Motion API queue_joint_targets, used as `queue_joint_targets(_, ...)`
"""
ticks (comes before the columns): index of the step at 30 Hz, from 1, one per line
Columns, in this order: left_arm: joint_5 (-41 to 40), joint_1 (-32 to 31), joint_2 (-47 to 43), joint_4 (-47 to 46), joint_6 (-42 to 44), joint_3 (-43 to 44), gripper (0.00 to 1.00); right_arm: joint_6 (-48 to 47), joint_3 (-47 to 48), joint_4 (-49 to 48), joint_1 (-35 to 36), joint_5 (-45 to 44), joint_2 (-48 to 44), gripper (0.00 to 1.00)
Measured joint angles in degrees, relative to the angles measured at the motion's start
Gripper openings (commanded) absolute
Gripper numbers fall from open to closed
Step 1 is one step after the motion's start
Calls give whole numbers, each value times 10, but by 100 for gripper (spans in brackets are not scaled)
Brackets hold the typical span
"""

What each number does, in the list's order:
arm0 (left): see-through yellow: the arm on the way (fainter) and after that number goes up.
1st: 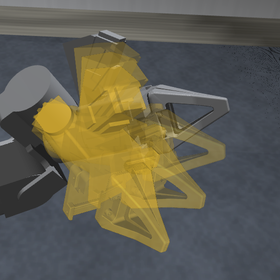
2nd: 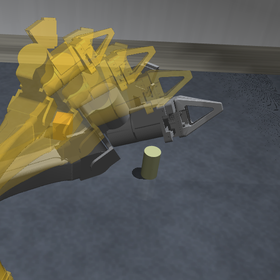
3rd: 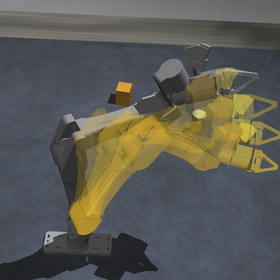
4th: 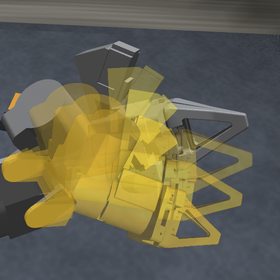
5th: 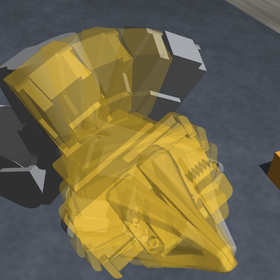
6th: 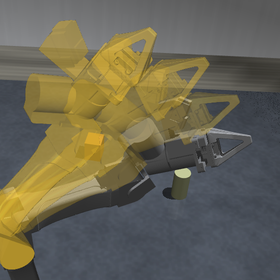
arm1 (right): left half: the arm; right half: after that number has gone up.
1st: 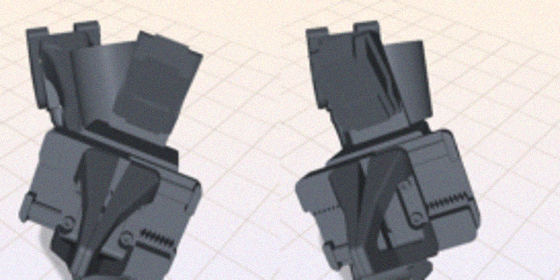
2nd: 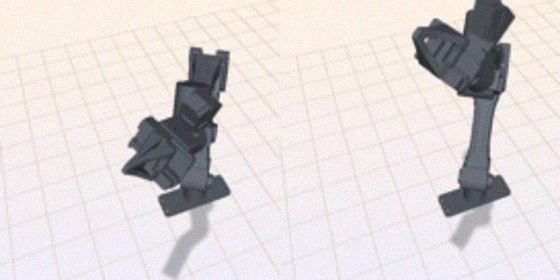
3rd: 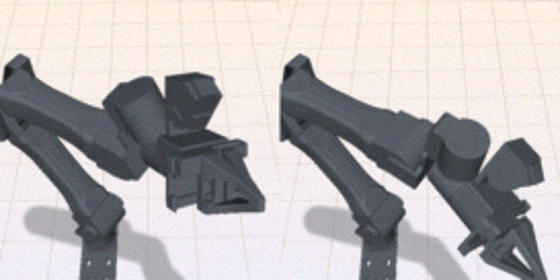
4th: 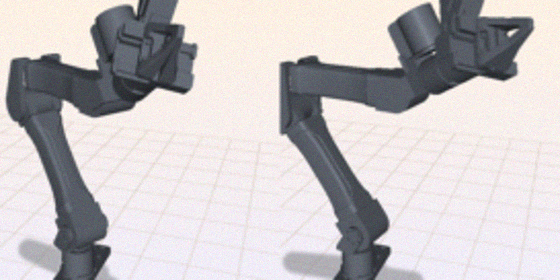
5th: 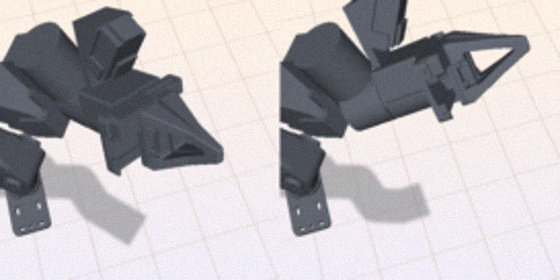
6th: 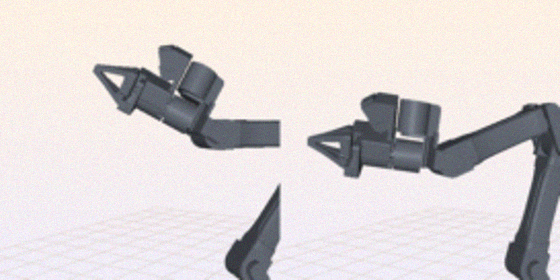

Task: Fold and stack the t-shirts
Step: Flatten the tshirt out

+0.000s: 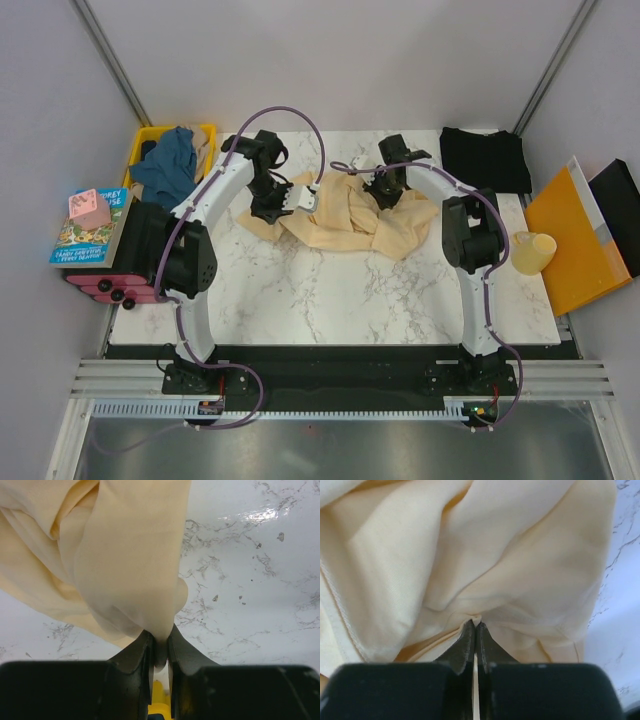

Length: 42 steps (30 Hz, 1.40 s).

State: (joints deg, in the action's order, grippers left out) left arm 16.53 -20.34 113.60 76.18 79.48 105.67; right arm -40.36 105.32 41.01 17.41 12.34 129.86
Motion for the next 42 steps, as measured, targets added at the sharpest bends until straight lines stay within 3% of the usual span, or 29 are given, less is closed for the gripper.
queue_joint_targets(3,0,0,0,0,0,0,12,1,4,1,0,-8,0,0)
queue_joint_targets(4,0,0,0,0,0,0,2,1,8,2,0,-13,0,0)
queue_joint_targets(9,-2,0,0,0,-3,-5,2,-4,20,3,0,-52,-24,0)
queue_joint_targets(16,-6,4,-1,0,-6,-23,2,-39,63,-12,0,-129,-144,0)
queue_joint_targets(21,2,13,-10,-1,-5,-58,16,-75,73,-43,-1,-176,-220,0)
queue_joint_targets(25,35,19,-12,2,4,-89,17,-106,64,-56,-1,-207,-255,0)
queue_joint_targets(27,61,19,-12,4,7,-90,24,-116,53,-61,-1,-219,-261,0)
queue_joint_targets(30,103,22,-6,8,7,-60,42,-122,37,-63,-1,-234,-261,0)
queue_joint_targets(31,117,23,-5,7,5,-50,43,-123,33,-63,-1,-237,-261,0)
queue_joint_targets(32,134,23,-5,5,5,-40,54,-124,30,-62,-1,-241,-261,0)
queue_joint_targets(33,154,24,-5,4,3,-30,86,-124,28,-62,-1,-244,-261,0)
queue_joint_targets(37,203,24,-5,4,1,-21,83,-125,28,-64,-1,-253,-261,0)
queue_joint_targets(42,200,27,7,9,2,0,80,-130,28,-65,-1,-259,-261,0)
